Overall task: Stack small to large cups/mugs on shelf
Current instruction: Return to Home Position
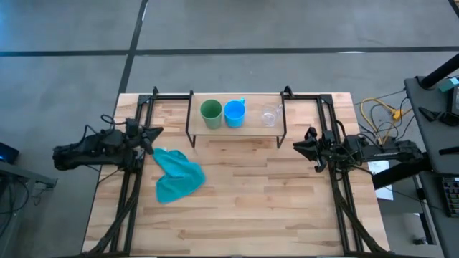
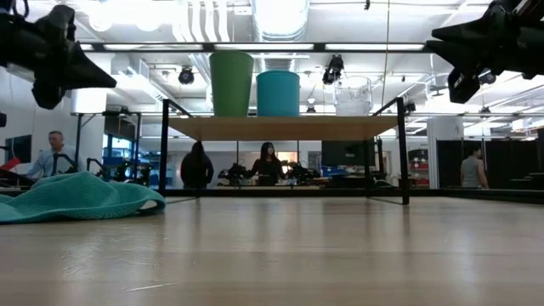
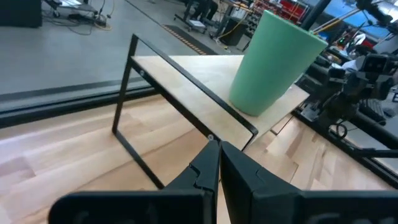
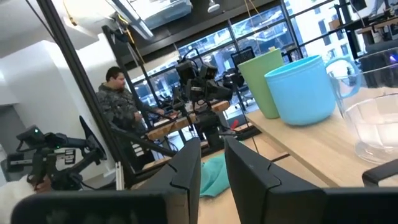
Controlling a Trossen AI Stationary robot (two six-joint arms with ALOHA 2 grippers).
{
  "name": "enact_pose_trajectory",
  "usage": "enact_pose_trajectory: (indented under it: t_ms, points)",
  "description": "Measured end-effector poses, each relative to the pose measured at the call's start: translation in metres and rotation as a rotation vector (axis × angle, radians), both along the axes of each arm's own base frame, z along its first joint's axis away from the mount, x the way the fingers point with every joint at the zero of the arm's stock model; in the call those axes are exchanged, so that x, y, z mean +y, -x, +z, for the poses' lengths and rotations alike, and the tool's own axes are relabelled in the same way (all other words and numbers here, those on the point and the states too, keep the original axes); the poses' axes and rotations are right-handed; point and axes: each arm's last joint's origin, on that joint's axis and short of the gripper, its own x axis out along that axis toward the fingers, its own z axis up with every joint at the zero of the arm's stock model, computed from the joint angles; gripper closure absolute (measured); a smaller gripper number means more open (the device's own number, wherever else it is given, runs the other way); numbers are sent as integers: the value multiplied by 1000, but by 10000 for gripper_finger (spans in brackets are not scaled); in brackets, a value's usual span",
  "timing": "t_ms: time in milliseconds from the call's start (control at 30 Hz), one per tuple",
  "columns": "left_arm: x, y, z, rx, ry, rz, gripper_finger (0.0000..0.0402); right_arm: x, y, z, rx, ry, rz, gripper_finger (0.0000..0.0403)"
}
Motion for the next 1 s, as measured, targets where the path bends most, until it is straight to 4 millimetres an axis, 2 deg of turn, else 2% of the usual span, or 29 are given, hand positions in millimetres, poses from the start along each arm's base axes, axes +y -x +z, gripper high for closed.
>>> enact_pose_trajectory:
  t_ms: [267,533,733,1000]
  points:
    - [0,-17,-20,-69,5,-17,402,0,1,-2,19,-13,3,325]
    - [-2,-26,-40,-49,44,-89,402,0,0,-9,89,-89,15,329]
    - [-4,-29,-49,-25,63,-156,402,0,-1,-12,114,-93,14,334]
    - [-7,-36,-59,-42,46,-282,402,0,-1,-20,194,-211,22,326]
